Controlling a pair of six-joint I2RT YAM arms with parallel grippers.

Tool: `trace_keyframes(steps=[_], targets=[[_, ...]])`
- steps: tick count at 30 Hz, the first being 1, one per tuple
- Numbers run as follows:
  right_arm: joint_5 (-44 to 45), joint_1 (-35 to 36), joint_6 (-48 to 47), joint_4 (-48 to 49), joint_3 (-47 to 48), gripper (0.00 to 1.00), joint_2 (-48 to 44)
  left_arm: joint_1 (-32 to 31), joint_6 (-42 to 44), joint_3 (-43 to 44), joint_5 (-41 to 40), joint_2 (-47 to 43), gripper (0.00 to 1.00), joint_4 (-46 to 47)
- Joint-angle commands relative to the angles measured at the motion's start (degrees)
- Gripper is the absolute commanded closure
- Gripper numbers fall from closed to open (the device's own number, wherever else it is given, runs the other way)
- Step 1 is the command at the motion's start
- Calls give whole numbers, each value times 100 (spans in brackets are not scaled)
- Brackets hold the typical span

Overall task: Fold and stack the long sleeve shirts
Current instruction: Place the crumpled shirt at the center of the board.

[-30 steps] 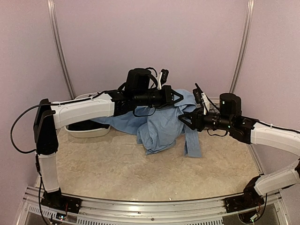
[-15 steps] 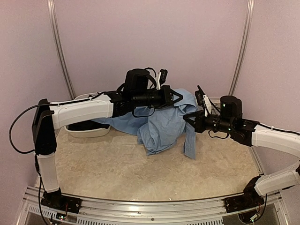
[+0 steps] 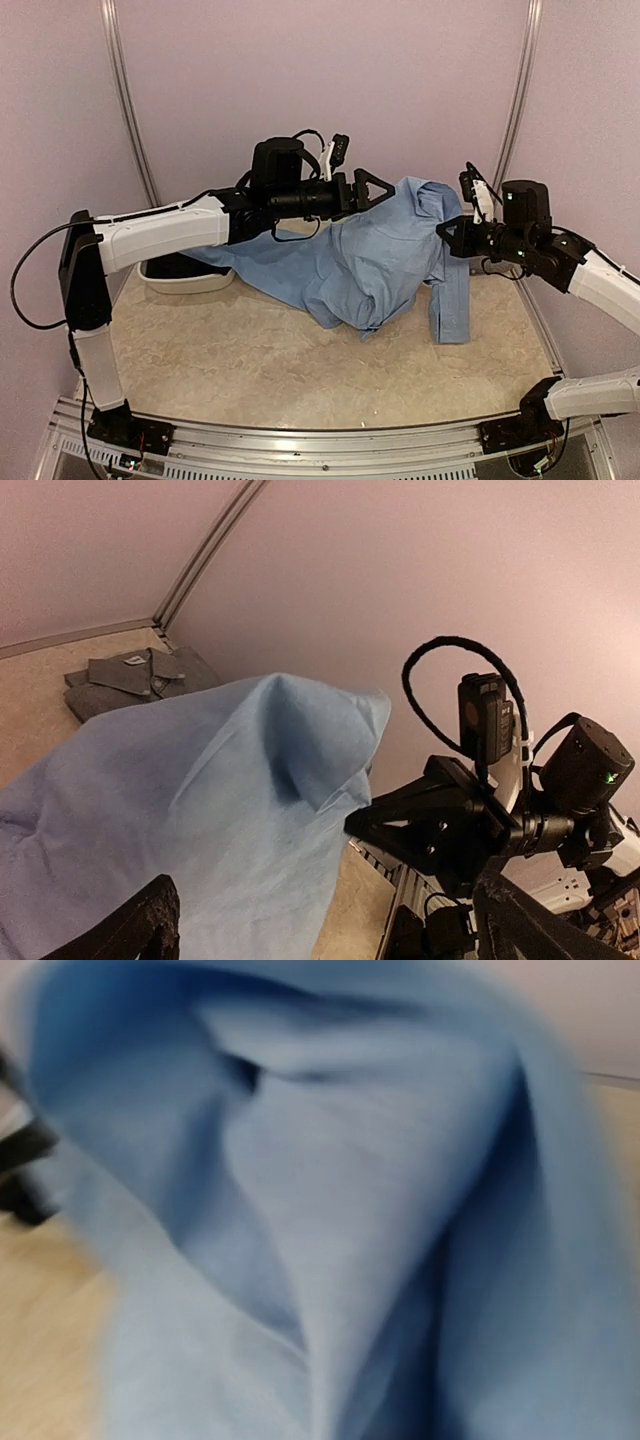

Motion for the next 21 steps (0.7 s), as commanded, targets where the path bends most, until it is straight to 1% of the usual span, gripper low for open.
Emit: trace_keyframes(steps=[1, 5, 8, 9, 10, 11, 14, 15, 16, 18, 21], targets=[[430, -1052, 144, -1135, 255, 100, -248, 374, 600, -181, -221, -216, 1, -559], [307, -1872, -163, -1403, 261, 100, 69, 445, 1489, -472, -950, -526, 1, -1181], [376, -2267, -433, -1448, 274, 100, 558, 457, 2076, -805, -1437, -764, 1, -1490], [384, -2317, -489, -1436, 285, 97, 688, 475, 2201, -911, -1545, -832, 1, -1590], [347, -2341, -532, -1412, 302, 93, 786, 498, 2309, -1012, -1634, -884, 1, -1698], [191, -2338, -576, -1413, 315, 84, 856, 526, 2434, -1108, -1680, -963, 1, -1821], [-565, -2253, -635, -1220, 219, 42, 797, 599, 2766, -1317, -1660, -1094, 1, -2314], [-632, -2159, -630, -1221, 192, 31, 720, 610, 2853, -1390, -1626, -1108, 1, -2384], [-532, -2003, -650, -1284, 182, 23, 644, 604, 2930, -1478, -1544, -1125, 1, -2506], [-281, -1584, -717, -1525, 176, 19, 493, 599, 3002, -1702, -1354, -1138, 1, -2575], [-259, -963, -486, -1825, 24, 18, 355, 559, 3022, -2024, -1034, -1101, 1, -2599]])
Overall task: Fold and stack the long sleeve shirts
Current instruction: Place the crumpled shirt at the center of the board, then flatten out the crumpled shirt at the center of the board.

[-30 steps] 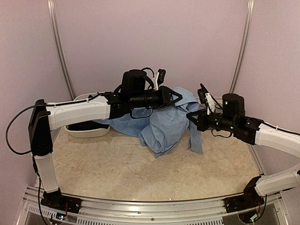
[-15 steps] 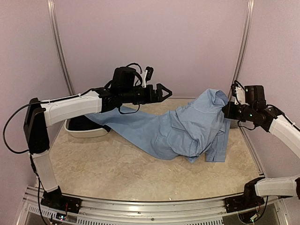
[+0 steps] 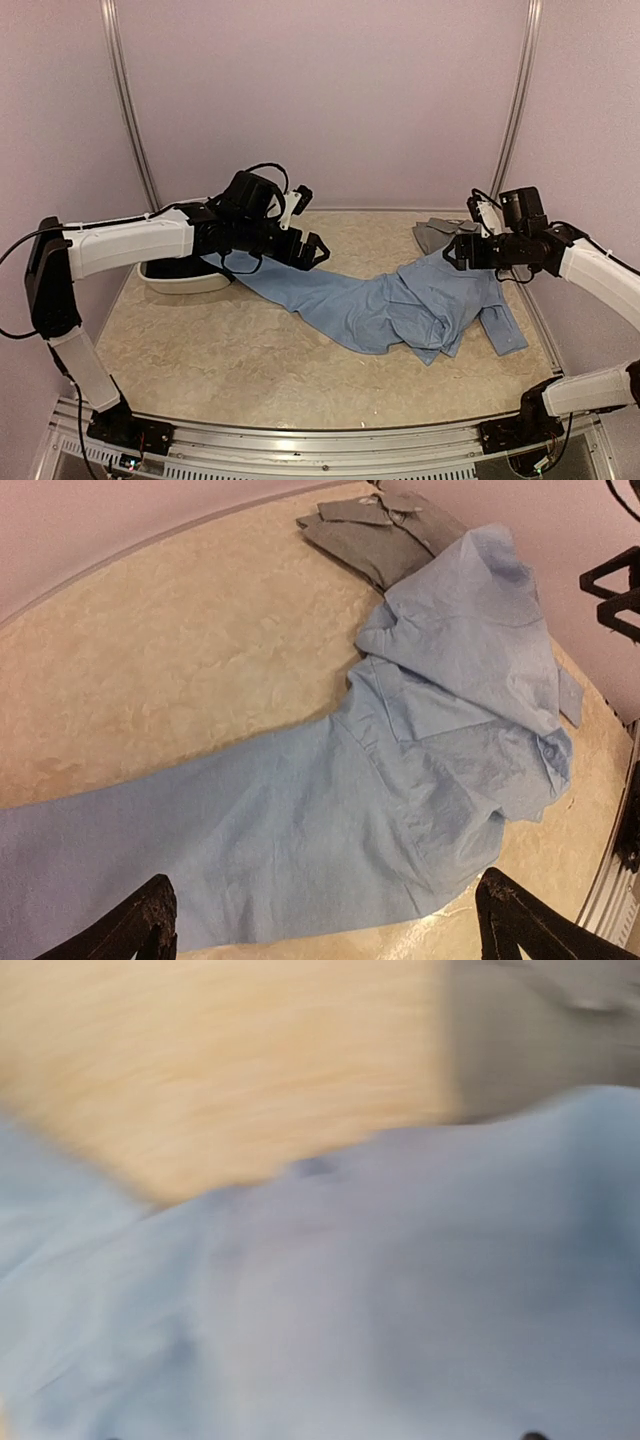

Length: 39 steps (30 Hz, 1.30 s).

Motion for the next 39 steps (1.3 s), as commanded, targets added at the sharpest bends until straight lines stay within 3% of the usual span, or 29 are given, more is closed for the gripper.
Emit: trace_keyframes(steps=[1, 7, 11, 16, 21, 27, 33, 37, 39], targets=[[-58, 796, 244, -498, -239, 19, -283, -75, 324, -474, 421, 1, 1, -345], [530, 1585, 1282, -855, -1232, 24, -695, -896, 782, -853, 743, 394, 2, 128], [966, 2088, 1980, -1112, -1208, 23, -722, -1290, 1041, -558, 915, 901, 3, 365], [1396, 2125, 2426, -949, -1562, 25, -399, -1426, 1306, 52, 857, 1714, 10, 359], [1695, 2121, 2507, -396, -1684, 36, -49, -1425, 1404, 294, 583, 2190, 19, 731], [1898, 2083, 2248, -154, -1423, 60, 504, -1417, 1599, 547, 280, 2496, 39, 864], [1982, 2083, 1856, -376, -998, 97, 509, -1354, 1634, 329, 191, 2455, 60, 1206], [2050, 2079, 1529, -801, -502, 100, 332, -1246, 1636, 237, 389, 2433, 92, 1241], [1983, 2073, 1391, -952, -261, 100, 247, -1168, 1620, 220, 547, 2414, 100, 1242]])
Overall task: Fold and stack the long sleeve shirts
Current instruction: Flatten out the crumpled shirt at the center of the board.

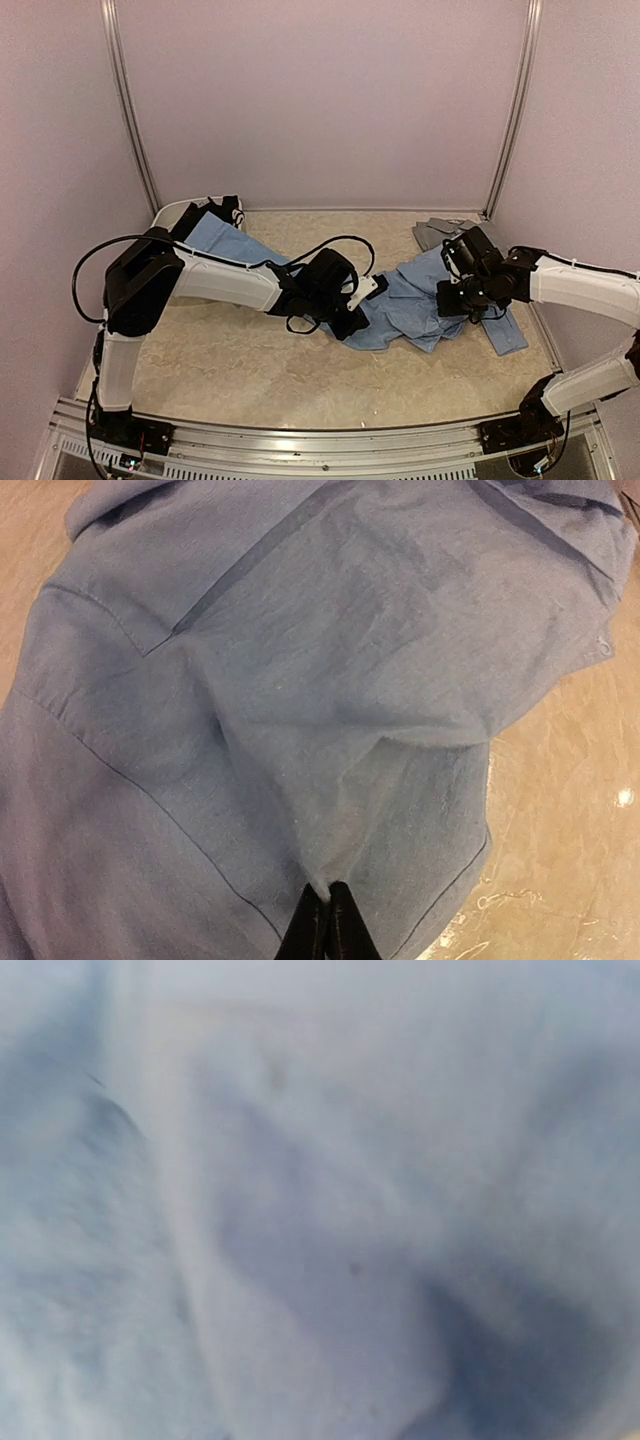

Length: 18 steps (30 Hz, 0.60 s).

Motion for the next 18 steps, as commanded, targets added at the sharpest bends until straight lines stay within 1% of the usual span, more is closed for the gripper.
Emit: trace_keyframes(steps=[1, 5, 7, 10, 14, 18], targets=[[38, -23, -449, -446, 608, 100, -286, 191, 42, -112, 272, -66, 100, 147], [14, -41, -742, -837, 1148, 100, -303, 345, 26, -335, 449, -366, 100, 68], [221, -44, -845, -1069, 1394, 100, -313, 462, -31, -508, 482, -697, 100, 36], [303, -68, -1120, -1259, 1785, 100, -308, 635, -135, -759, 449, -1320, 100, 29], [-133, -75, -1551, -1113, 2241, 100, -226, 753, -296, -804, 425, -2121, 100, -9], [-530, -79, -1884, -1045, 2578, 100, -35, 748, -245, -577, 381, -2746, 100, -471]])
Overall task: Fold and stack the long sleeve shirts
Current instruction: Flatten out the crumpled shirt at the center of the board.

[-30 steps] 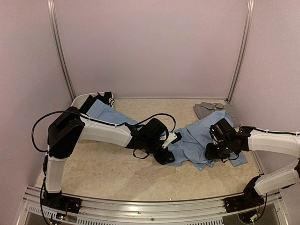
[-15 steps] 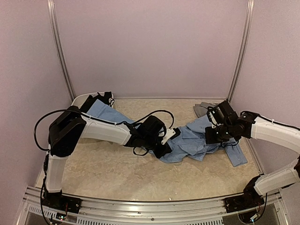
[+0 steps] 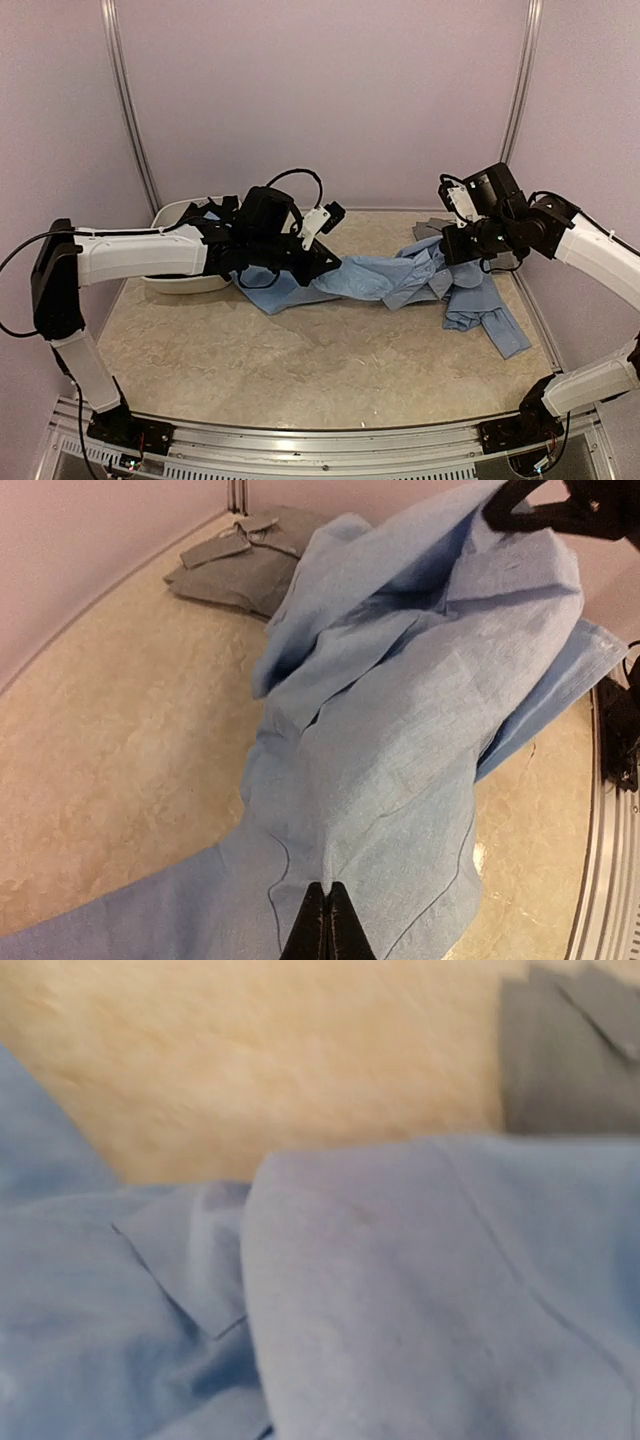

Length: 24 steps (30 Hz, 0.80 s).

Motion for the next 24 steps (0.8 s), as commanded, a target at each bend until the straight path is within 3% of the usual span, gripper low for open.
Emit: trace_keyframes(steps=[1, 7, 13, 19, 24], targets=[[-510, -26, -570, 9, 382, 100, 193, -52, -5, 262, -10, -688, 100, -526], [-900, -21, -613, 220, 191, 100, 240, -356, 36, 284, -359, -980, 100, -1238], [-1718, -24, -644, 463, -284, 100, 168, -881, -41, 15, -170, -1082, 100, -1619], [-1791, -25, -457, 610, -888, 100, 93, -1482, -138, -28, -1, -811, 100, -1852], [-1777, -30, -340, 649, -1234, 100, 20, -1567, -189, -200, 284, -555, 100, -1784]])
